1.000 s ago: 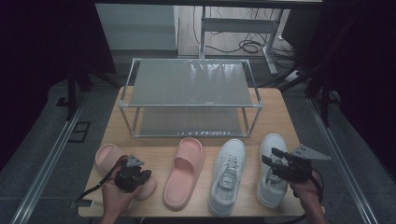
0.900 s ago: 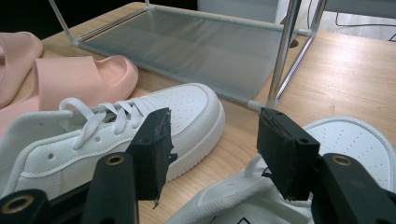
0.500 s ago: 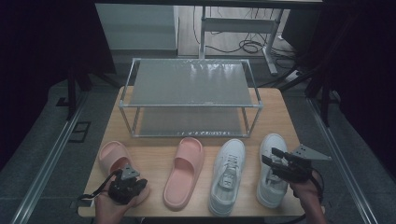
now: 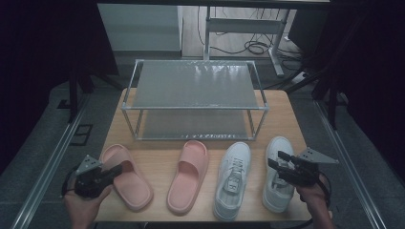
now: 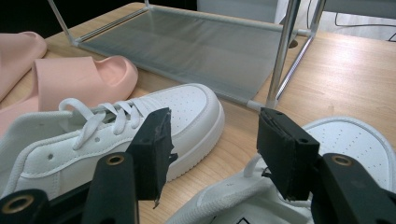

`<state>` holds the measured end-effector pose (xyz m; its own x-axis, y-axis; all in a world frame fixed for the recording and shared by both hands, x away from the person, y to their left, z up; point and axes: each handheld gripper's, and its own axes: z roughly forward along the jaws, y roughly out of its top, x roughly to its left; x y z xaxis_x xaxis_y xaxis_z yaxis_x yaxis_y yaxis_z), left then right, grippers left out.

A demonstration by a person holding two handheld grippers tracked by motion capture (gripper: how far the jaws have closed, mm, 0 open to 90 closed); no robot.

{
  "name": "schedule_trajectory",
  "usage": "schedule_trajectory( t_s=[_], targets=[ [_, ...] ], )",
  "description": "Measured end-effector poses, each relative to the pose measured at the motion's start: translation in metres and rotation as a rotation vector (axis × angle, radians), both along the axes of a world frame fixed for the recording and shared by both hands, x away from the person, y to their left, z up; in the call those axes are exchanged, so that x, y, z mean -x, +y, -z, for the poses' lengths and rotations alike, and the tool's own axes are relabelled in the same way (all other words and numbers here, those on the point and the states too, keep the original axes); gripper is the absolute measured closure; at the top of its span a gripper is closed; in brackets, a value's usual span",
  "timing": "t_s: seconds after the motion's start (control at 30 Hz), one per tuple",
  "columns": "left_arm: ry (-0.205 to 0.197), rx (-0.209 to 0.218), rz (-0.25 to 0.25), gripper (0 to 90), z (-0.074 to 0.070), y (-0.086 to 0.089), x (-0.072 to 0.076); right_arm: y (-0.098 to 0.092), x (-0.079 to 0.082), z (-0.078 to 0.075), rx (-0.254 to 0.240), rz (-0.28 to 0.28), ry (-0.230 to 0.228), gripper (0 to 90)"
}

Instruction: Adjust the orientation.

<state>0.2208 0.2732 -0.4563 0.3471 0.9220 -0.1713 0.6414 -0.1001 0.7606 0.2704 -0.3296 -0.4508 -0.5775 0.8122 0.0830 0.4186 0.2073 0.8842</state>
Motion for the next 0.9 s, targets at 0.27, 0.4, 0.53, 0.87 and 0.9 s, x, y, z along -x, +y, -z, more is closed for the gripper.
schedule_trajectory(
  t_s=[0.27, 0.4, 0.53, 0.87, 0.9],
  targets=[
    [-0.004, 0.017, -0.114, 89.4, 0.008, 0.036, -0.015, -0.001, -0.001, 0.001, -0.001, 0.005, -0.001, 45.4],
    [0.024, 0.015, -0.154, 89.6, 0.015, 0.05, -0.021, -0.001, -0.001, 0.001, -0.001, 0.003, 0.001, 45.4],
    [0.056, 0.023, -0.184, 89.9, 0.028, 0.062, -0.026, -0.001, -0.001, 0.001, 0.0, 0.003, 0.002, 45.4],
    [0.116, 0.021, -0.228, 90.0, 0.052, 0.08, -0.042, -0.002, -0.002, 0.003, -0.002, 0.008, 0.009, 45.6],
    [0.119, 0.019, -0.232, 90.0, 0.053, 0.081, -0.042, -0.002, -0.002, 0.003, 0.001, 0.007, 0.009, 45.6]
  ],
)
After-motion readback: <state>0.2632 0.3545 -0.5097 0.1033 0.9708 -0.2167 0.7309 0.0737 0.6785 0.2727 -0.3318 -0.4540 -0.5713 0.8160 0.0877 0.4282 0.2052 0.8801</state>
